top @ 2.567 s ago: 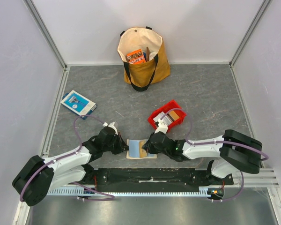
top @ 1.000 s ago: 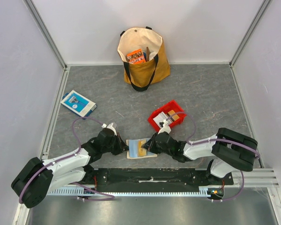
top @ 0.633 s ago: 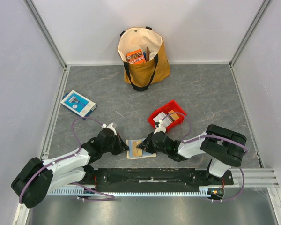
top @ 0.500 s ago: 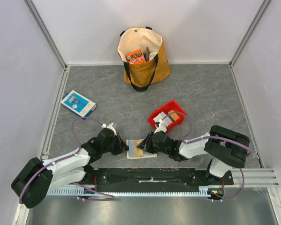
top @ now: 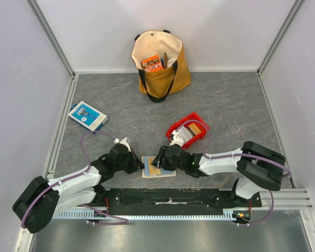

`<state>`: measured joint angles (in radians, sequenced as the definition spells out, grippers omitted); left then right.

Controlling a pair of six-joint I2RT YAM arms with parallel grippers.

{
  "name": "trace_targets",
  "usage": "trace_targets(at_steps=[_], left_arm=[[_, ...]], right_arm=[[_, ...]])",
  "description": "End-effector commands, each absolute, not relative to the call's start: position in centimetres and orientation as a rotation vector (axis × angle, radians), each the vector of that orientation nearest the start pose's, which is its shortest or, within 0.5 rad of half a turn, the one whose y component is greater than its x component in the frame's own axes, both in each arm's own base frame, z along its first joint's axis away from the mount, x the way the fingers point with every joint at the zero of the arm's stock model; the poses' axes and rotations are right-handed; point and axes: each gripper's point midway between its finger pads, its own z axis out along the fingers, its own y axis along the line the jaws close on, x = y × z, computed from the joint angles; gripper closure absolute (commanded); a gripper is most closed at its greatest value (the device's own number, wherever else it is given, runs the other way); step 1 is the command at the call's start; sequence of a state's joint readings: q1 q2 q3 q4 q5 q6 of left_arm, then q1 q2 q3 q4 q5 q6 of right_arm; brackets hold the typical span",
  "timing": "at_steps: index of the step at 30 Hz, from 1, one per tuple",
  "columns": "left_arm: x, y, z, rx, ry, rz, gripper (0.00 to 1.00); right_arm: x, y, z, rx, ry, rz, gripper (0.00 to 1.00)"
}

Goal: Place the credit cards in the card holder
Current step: Insert the credit card into the card holder.

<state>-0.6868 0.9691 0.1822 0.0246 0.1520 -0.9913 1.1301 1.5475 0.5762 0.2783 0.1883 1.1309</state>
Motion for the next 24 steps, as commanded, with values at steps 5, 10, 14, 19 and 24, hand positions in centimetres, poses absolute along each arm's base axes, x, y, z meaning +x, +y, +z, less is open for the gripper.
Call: trace_targets(at_steps=[5, 10, 14, 19, 24], left_arm=[[14.9, -19.5, 0.7, -0.313, 2.564, -0.874, 0.98], [14.9, -19.6, 0.8, -0.309, 2.566, -0.878, 0.98], [15.1, -19.7, 1.0, -0.31, 2.558, -0.881, 0.98], [15.0, -19.6, 1.1, -0.311, 2.557, -0.88, 0.98], [15.3, -19.8, 2.0, -0.293, 2.533, -0.894, 0.98]], right_arm=[[14.8, 36.9, 2.2, -0.061, 2.488, 0.893, 0.48], [14.8, 38.0, 3.8, -0.1, 2.458, 0.888, 0.67], [14.8, 38.1, 4.2, -0.101, 2.451, 0.887, 0.72], [16.6, 36.0, 6.8, -0.112, 2.371, 0.816, 0.54], [21.8, 30.7, 13.3, -0.103, 2.206, 0.68, 0.35]])
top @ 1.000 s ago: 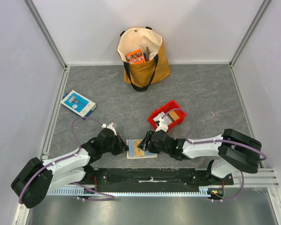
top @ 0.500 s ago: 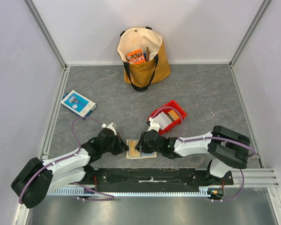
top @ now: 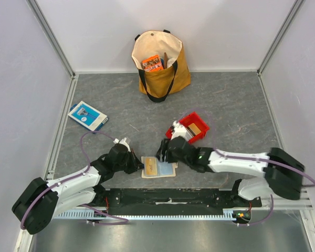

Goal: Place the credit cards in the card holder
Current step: Insert the credit card into the card holder, then pick up the credit card from the storage box.

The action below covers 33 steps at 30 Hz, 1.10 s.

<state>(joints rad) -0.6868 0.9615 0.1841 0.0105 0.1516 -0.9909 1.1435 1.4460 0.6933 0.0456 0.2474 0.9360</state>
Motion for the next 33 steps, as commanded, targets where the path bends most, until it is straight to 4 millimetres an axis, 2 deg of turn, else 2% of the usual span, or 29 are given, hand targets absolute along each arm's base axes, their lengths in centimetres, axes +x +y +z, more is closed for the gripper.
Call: trace_targets(at_steps=[1, 3, 6, 10, 13, 20, 25, 28, 33], left_arm=[[15.4, -19.9, 2.2, -0.288, 2.526, -0.902, 0.98], [15.5, -20.2, 2.7, -0.272, 2.518, -0.917, 0.98], [15.7, -20.5, 3.1, -0.258, 2.518, -0.925, 0.98], [15.7, -20.7, 3.1, -0.247, 2.522, -0.934, 0.98], [15.7, -21.0, 3.1, -0.239, 2.528, -0.942, 0.98], [15.9, -21.2, 3.0, -0.23, 2.538, -0.933, 0.98], [16.1, -21.3, 3.1, -0.228, 2.538, -0.932, 0.98], [16.1, -21.3, 3.1, -0.228, 2.543, -0.931, 0.98], [16.1, -21.3, 3.0, -0.23, 2.543, -0.926, 0.98]], right_arm=[[22.9, 29.4, 14.3, -0.102, 2.191, 0.639, 0.32], [25.6, 26.4, 15.7, -0.113, 2.165, 0.537, 0.24], [28.7, 23.9, 16.1, -0.145, 2.193, 0.517, 0.18], [31.9, 22.1, 14.7, -0.187, 2.254, 0.524, 0.14], [33.0, 22.2, 13.3, -0.249, 2.298, 0.555, 0.12], [34.6, 22.4, 10.5, -0.288, 2.367, 0.577, 0.1], [34.9, 22.7, 8.9, -0.306, 2.41, 0.596, 0.09], [34.6, 22.9, 7.8, -0.313, 2.444, 0.621, 0.09], [33.8, 23.8, 7.3, -0.347, 2.471, 0.693, 0.1]])
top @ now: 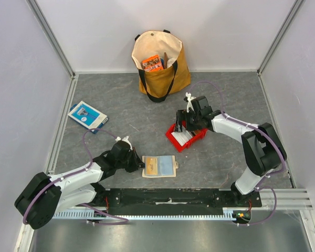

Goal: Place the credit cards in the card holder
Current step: Pick up the credit card from the storage box.

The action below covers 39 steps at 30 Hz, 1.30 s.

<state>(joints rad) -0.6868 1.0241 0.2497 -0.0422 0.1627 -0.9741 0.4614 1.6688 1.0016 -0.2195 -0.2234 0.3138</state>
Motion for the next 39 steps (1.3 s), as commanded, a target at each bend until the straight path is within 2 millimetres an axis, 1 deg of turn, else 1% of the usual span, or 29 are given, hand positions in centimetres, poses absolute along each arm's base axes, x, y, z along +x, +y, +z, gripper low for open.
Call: trace_targets(at_steps=[1, 4, 7, 9, 13, 24, 32, 35, 38, 39], left_arm=[[16.2, -21.3, 3.0, -0.229, 2.542, -0.928, 0.98], [16.1, -21.3, 3.0, -0.228, 2.544, -0.927, 0.98], [16.1, -21.3, 2.9, -0.23, 2.544, -0.923, 0.98], [16.2, -21.3, 2.9, -0.231, 2.546, -0.923, 0.98], [16.1, -21.3, 2.8, -0.231, 2.549, -0.922, 0.98], [16.1, -21.3, 2.6, -0.231, 2.557, -0.925, 0.98], [16.1, -21.4, 2.6, -0.229, 2.557, -0.926, 0.98], [16.0, -21.4, 2.6, -0.229, 2.559, -0.926, 0.98], [16.0, -21.4, 2.5, -0.231, 2.562, -0.925, 0.98], [16.0, -21.3, 2.5, -0.233, 2.56, -0.924, 0.98]], right_arm=[[33.8, 23.7, 7.3, -0.348, 2.472, 0.695, 0.11], [33.6, 23.8, 7.5, -0.352, 2.467, 0.71, 0.13], [33.5, 23.8, 8.0, -0.357, 2.46, 0.732, 0.17], [33.5, 23.8, 8.5, -0.355, 2.451, 0.749, 0.22], [33.5, 23.4, 8.8, -0.343, 2.447, 0.752, 0.29], [33.0, 23.0, 9.7, -0.355, 2.437, 0.789, 0.39], [32.9, 22.8, 9.3, -0.355, 2.45, 0.787, 0.48], [33.0, 22.5, 9.0, -0.342, 2.459, 0.776, 0.57], [33.2, 22.2, 9.0, -0.33, 2.461, 0.772, 0.63], [33.3, 22.0, 9.0, -0.322, 2.461, 0.771, 0.67]])
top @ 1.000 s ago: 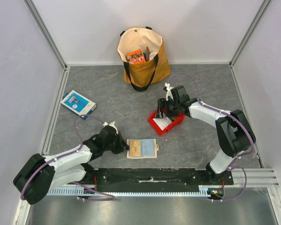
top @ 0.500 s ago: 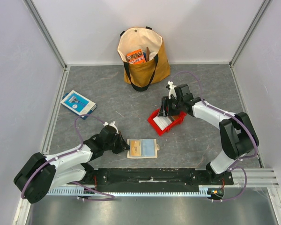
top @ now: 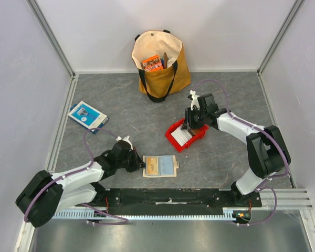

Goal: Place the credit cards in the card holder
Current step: Pick up the credit card from the storage box.

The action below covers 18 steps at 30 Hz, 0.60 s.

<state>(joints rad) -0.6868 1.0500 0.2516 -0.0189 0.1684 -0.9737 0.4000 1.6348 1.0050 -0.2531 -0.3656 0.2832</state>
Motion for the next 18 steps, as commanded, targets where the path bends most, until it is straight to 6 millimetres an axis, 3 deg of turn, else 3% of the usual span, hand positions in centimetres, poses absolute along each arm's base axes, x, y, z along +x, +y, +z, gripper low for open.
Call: trace_targets(at_steps=[1, 7, 9, 18], left_arm=[[16.0, -21.3, 2.5, -0.232, 2.562, -0.923, 0.98], [16.0, -21.3, 2.4, -0.232, 2.563, -0.921, 0.98], [16.0, -21.3, 2.4, -0.233, 2.564, -0.919, 0.98], [16.3, -21.6, 2.5, -0.226, 2.553, -0.936, 0.98]], right_arm=[[33.4, 21.9, 8.9, -0.317, 2.463, 0.772, 0.69], [33.9, 21.4, 9.2, -0.291, 2.455, 0.77, 0.77], [34.1, 21.2, 9.2, -0.282, 2.454, 0.763, 0.85], [35.2, 19.0, 7.9, -0.219, 2.484, 0.586, 0.92]])
